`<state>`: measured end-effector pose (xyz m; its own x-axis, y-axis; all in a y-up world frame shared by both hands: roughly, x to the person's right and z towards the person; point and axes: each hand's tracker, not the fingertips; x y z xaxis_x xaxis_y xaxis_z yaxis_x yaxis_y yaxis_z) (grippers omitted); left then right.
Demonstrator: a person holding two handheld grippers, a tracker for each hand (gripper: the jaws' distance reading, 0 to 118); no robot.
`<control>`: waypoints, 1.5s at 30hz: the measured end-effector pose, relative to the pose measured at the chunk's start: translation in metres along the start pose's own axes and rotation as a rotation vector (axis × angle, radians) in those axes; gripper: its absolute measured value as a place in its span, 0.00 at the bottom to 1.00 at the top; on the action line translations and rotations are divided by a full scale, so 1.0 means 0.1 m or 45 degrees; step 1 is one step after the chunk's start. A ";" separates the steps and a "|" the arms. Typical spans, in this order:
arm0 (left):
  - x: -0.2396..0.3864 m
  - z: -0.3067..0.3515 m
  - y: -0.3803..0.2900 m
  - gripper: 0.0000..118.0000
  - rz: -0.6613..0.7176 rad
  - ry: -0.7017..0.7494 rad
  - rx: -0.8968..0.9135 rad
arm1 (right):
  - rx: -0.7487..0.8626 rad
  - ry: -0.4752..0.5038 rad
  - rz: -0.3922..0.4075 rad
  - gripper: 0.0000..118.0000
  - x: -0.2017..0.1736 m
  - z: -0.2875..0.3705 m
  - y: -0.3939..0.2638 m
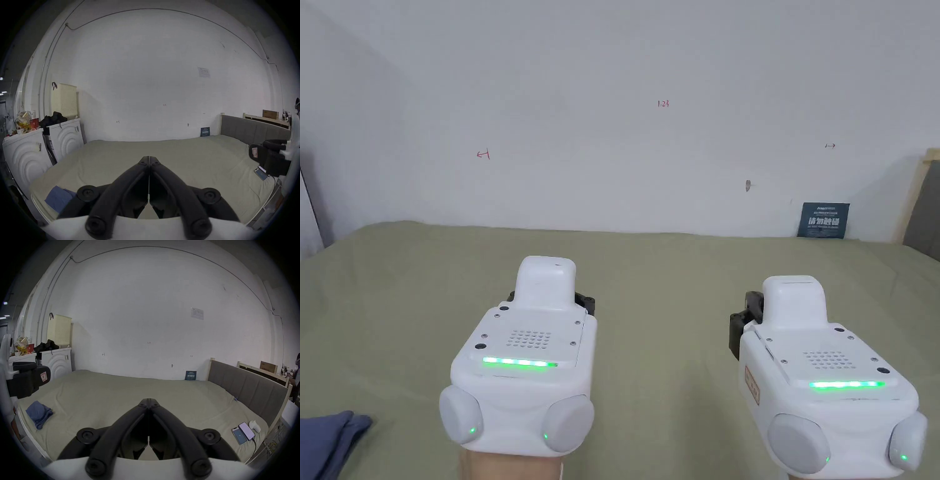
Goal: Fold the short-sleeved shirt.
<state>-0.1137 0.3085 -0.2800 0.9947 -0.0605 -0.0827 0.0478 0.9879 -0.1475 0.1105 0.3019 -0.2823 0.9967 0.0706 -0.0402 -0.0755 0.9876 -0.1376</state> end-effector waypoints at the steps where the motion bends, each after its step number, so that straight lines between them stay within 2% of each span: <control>1: -0.02 0.00 0.00 0.19 0.007 -0.001 -0.005 | 0.008 -0.006 -0.002 0.01 -0.01 0.00 0.02; 2: -0.02 -0.01 0.00 0.41 0.014 0.023 -0.018 | 0.013 -0.008 -0.007 0.07 -0.01 0.00 0.03; 3: -0.02 -0.01 -0.01 0.69 0.023 0.049 -0.021 | 0.022 -0.009 -0.014 0.25 0.00 0.01 0.05; 4: -0.04 -0.03 -0.01 0.98 0.034 0.043 -0.029 | 0.033 -0.027 -0.012 0.66 -0.01 0.01 0.06; 5: -0.05 -0.03 -0.02 1.00 0.034 0.040 -0.035 | 0.031 -0.042 -0.002 0.98 -0.01 0.00 0.07; 6: -0.05 -0.02 -0.03 1.00 0.033 0.049 -0.018 | 0.016 -0.045 0.009 0.98 -0.01 -0.03 0.07; 7: -0.03 0.01 -0.03 1.00 0.016 0.081 0.002 | 0.109 -0.106 0.003 0.99 0.03 0.02 0.01; 8: -0.04 0.01 -0.03 1.00 0.013 0.074 -0.002 | 0.088 -0.068 0.005 1.00 0.04 0.00 -0.04; 16: -0.09 0.03 0.01 1.00 0.048 0.027 -0.014 | 0.079 -0.054 0.013 1.00 -0.01 0.08 0.14; 19: -0.06 0.02 0.06 1.00 0.078 -0.024 -0.116 | 0.079 -0.051 0.012 1.00 0.00 0.11 0.15; 22: 0.06 0.10 0.11 1.00 0.032 0.138 -0.142 | 0.060 -0.031 -0.030 1.00 0.02 0.10 0.11; 24: 0.08 0.16 0.10 1.00 -0.007 0.176 -0.123 | 0.046 -0.018 -0.050 1.00 0.02 0.13 0.10; 26: 0.05 0.23 0.09 1.00 -0.018 0.129 -0.087 | 0.039 -0.013 -0.047 1.00 0.02 0.15 0.09; 29: -0.03 0.31 0.09 1.00 0.120 0.006 -0.050 | 0.040 -0.009 -0.027 1.00 -0.02 0.16 0.10; 31: -0.05 0.33 0.10 1.00 0.145 -0.024 -0.090 | 0.035 -0.002 -0.028 1.00 -0.04 0.17 0.10; 35: -0.02 0.34 0.10 1.00 0.067 -0.003 -0.144 | 0.030 0.008 -0.033 1.00 -0.06 0.19 0.09; 45: -0.06 0.46 0.12 1.00 0.145 0.029 -0.115 | 0.021 0.018 -0.034 1.00 -0.04 0.22 0.08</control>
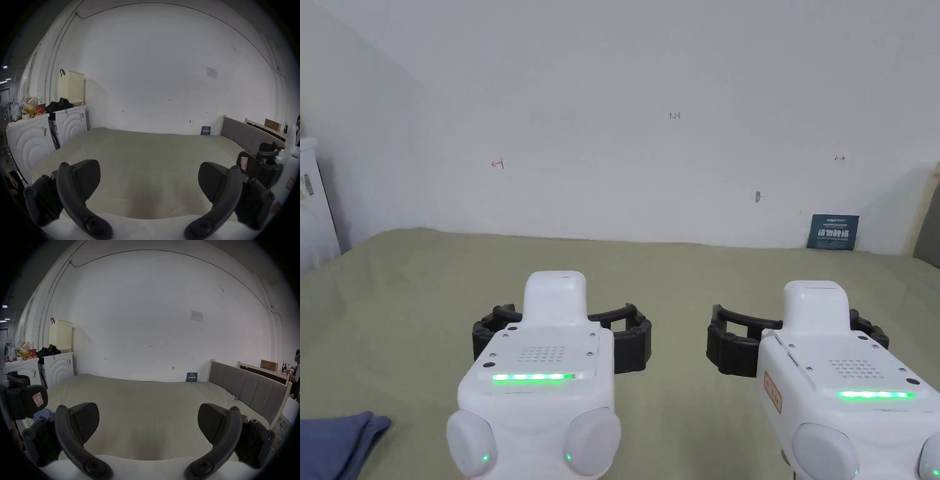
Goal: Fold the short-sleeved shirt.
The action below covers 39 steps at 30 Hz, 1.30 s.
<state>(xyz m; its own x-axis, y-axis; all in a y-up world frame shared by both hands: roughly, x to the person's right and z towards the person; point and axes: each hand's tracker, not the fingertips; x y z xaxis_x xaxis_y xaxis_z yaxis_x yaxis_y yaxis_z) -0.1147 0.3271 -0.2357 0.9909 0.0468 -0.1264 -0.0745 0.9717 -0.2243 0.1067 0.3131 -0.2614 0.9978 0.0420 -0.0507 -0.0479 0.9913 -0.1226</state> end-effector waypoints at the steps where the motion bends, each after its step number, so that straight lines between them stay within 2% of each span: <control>1: 0.00 0.00 0.00 1.00 0.002 0.000 0.002 | 0.000 -0.001 0.000 1.00 0.00 0.00 0.00; 13: 0.06 0.03 0.05 1.00 -0.054 0.029 0.001 | -0.004 -0.011 -0.003 1.00 0.03 0.01 0.00; 18: 0.05 0.00 0.06 1.00 -0.092 -0.024 -0.019 | -0.015 -0.023 0.003 1.00 0.03 0.01 -0.02; 29: -0.04 -0.06 0.07 1.00 -0.044 -0.021 -0.036 | -0.022 -0.015 0.008 1.00 0.00 -0.01 -0.02; 39: -0.02 -0.05 0.09 1.00 -0.070 -0.026 -0.024 | -0.015 -0.017 0.007 1.00 0.00 -0.01 0.00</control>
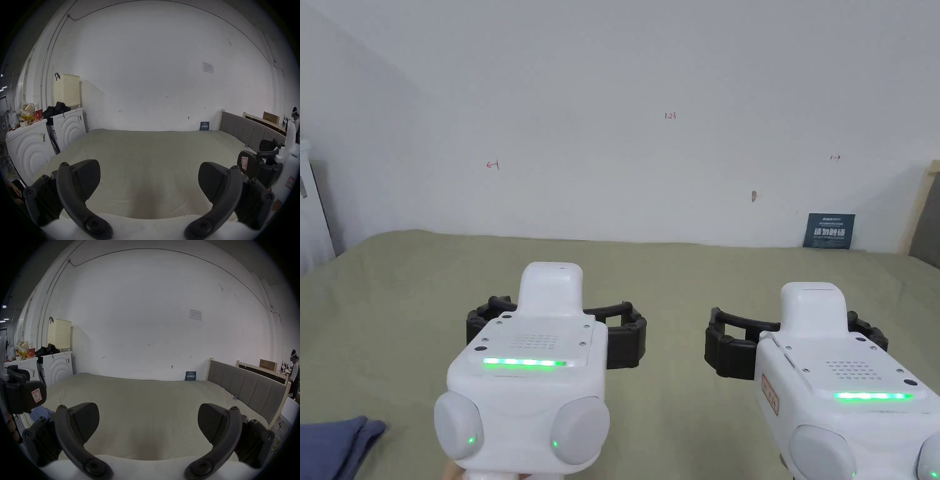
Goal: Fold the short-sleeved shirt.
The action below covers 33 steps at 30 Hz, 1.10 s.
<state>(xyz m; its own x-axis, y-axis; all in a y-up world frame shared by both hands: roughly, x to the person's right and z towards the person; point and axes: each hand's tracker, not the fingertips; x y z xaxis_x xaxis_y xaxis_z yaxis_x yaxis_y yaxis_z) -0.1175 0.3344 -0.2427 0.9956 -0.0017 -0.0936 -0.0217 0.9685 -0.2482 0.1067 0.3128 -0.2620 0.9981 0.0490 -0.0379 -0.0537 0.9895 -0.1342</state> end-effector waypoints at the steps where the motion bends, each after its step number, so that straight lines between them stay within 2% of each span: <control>1: 0.00 0.00 0.00 1.00 0.001 0.009 0.002 | 0.000 -0.001 0.003 1.00 0.00 0.00 0.00; 19: 0.00 0.01 -0.01 1.00 -0.021 0.028 0.025 | -0.009 0.006 0.002 1.00 -0.03 -0.01 -0.01; 24: -0.02 -0.01 0.06 1.00 0.029 0.053 -0.021 | -0.007 0.012 0.002 1.00 -0.04 -0.01 -0.01; 26: -0.04 -0.02 0.07 1.00 0.053 0.093 -0.026 | -0.007 0.019 0.005 1.00 -0.04 -0.01 0.00; 29: -0.02 -0.01 0.06 1.00 -0.012 0.168 0.013 | -0.006 0.023 0.010 1.00 -0.05 -0.01 -0.01; 32: -0.07 -0.03 0.11 1.00 0.046 0.024 -0.057 | -0.008 0.026 0.005 1.00 -0.05 -0.01 -0.01; 33: -0.07 -0.04 0.12 1.00 0.072 0.044 -0.051 | -0.008 0.027 0.004 1.00 -0.05 -0.01 0.00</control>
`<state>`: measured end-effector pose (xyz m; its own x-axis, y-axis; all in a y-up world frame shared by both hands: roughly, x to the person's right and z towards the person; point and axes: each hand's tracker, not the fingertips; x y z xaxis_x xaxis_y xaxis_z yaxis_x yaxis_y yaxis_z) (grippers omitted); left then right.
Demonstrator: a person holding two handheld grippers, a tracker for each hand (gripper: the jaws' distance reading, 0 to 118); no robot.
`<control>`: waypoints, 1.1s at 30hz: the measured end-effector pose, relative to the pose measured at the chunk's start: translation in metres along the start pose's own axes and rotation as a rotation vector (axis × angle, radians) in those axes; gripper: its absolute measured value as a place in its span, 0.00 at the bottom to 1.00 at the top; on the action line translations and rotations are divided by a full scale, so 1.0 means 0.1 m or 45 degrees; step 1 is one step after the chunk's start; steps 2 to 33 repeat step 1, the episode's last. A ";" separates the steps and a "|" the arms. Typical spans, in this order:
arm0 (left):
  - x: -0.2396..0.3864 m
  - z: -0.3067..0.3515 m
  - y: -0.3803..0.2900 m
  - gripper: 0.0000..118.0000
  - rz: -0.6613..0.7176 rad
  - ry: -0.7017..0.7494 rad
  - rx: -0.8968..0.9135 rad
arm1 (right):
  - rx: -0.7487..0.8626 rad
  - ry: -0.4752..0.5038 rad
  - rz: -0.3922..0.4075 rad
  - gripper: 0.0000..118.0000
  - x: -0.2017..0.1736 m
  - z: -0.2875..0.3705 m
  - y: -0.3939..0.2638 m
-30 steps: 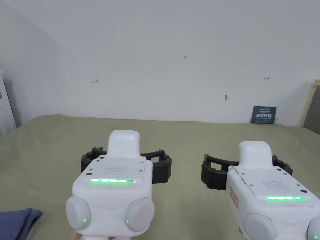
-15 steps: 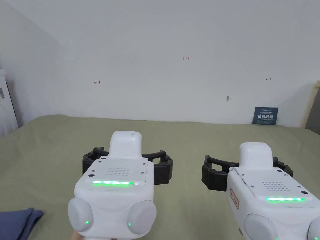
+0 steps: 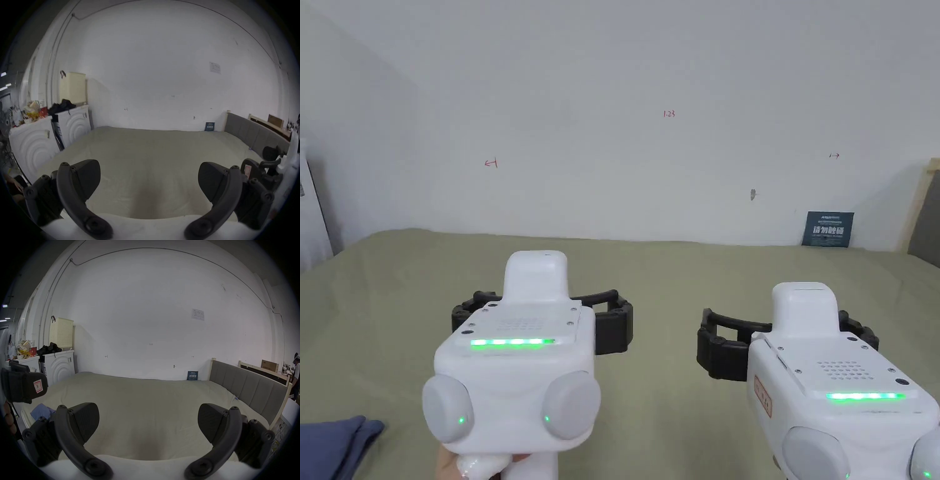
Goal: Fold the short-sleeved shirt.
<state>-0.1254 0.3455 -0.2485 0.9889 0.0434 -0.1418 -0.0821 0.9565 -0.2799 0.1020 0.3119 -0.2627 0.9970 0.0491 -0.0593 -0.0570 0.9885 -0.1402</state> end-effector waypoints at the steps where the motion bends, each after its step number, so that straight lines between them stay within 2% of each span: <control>1: -0.01 -0.01 0.01 1.00 0.064 -0.013 0.001 | -0.001 -0.002 -0.001 1.00 0.00 0.00 0.00; 33: -0.01 -0.01 0.01 1.00 0.064 -0.013 0.001 | -0.001 -0.002 -0.001 1.00 0.00 0.00 0.00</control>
